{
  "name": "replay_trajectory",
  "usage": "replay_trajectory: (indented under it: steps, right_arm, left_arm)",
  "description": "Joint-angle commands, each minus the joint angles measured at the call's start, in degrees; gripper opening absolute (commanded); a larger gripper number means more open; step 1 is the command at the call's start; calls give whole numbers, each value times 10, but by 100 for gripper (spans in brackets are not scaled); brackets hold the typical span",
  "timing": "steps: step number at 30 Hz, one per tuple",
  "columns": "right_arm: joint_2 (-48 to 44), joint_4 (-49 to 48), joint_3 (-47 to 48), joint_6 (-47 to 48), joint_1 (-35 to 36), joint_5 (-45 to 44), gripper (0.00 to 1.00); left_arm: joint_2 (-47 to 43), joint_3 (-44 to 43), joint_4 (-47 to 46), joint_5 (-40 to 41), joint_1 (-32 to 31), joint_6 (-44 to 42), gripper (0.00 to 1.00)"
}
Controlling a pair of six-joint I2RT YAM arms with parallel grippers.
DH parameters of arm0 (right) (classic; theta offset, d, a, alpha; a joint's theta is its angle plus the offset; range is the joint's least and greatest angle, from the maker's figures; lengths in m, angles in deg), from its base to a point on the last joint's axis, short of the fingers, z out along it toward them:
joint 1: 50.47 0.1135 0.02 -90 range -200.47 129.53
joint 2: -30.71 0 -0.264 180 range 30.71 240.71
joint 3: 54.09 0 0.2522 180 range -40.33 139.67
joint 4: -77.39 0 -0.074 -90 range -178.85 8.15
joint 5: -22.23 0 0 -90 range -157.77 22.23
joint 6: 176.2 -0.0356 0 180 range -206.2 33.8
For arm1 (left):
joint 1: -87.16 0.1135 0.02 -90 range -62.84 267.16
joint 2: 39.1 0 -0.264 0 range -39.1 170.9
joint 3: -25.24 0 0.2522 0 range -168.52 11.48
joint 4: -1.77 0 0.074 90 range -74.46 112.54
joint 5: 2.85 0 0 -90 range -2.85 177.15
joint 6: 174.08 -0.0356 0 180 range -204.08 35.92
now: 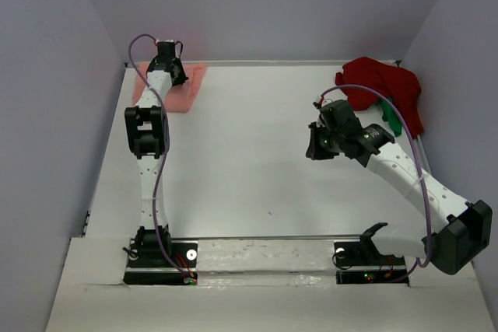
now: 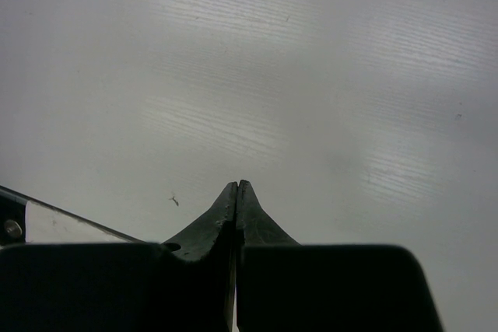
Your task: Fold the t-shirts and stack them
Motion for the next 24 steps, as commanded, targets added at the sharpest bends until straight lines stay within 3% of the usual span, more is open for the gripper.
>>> replay_trajectory:
  steps: [1, 13, 24]
  right_arm:
    - [-12, -12, 8, -2, 3, -9, 0]
    - [-16, -5, 9, -2, 3, -13, 0]
    - [-19, 2, 2, 2, 3, -19, 0]
  left_arm:
    - [20, -54, 51, 55, 13, 15, 0]
    - [53, -79, 94, 106, 32, 36, 0]
    - [54, -98, 90, 95, 55, 37, 0]
